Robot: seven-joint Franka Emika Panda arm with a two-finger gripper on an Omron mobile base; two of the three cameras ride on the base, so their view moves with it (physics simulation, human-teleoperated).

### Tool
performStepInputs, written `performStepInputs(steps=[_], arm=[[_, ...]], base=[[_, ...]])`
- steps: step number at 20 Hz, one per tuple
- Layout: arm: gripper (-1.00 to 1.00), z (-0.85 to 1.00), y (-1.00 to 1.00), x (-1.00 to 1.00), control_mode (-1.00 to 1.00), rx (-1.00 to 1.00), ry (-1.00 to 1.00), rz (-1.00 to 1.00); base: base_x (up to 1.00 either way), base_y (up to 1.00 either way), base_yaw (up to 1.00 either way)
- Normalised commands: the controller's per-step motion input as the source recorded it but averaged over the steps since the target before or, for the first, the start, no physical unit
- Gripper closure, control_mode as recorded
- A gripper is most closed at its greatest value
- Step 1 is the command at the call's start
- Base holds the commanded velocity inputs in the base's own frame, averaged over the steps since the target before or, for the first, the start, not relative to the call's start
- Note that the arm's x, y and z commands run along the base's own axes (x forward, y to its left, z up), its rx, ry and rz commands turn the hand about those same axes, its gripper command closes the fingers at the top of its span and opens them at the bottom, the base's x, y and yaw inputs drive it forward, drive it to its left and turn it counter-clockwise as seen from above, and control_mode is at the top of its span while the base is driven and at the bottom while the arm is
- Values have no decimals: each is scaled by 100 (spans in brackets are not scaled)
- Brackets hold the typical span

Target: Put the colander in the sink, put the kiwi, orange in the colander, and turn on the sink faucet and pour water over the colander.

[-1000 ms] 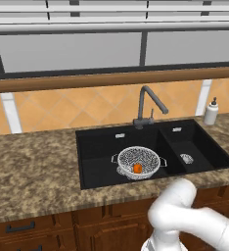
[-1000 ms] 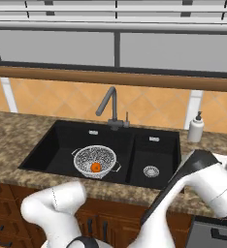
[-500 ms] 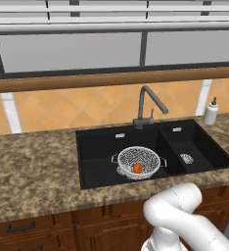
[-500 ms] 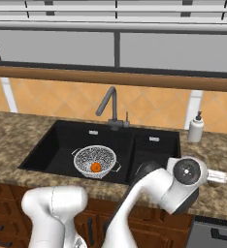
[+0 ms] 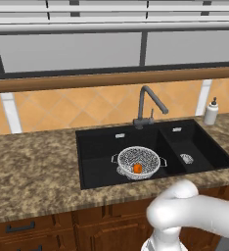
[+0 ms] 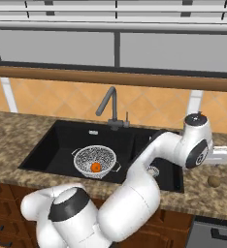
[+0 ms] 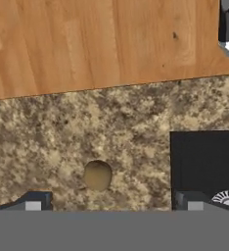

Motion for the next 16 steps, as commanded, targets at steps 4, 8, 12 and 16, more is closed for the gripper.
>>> performStepInputs(steps=[4,8,12,16], arm=[[-100,-44,-80,27,-100,25,18,0],[-100,-38,-54,17,-100,23,3,0],[-100,-48,-5,20,-100,6,0,0],[-100,-59,0,18,-100,0,0,-1]], base=[[0,0,0],[0,0,0],[0,0,0],[0,0,0]])
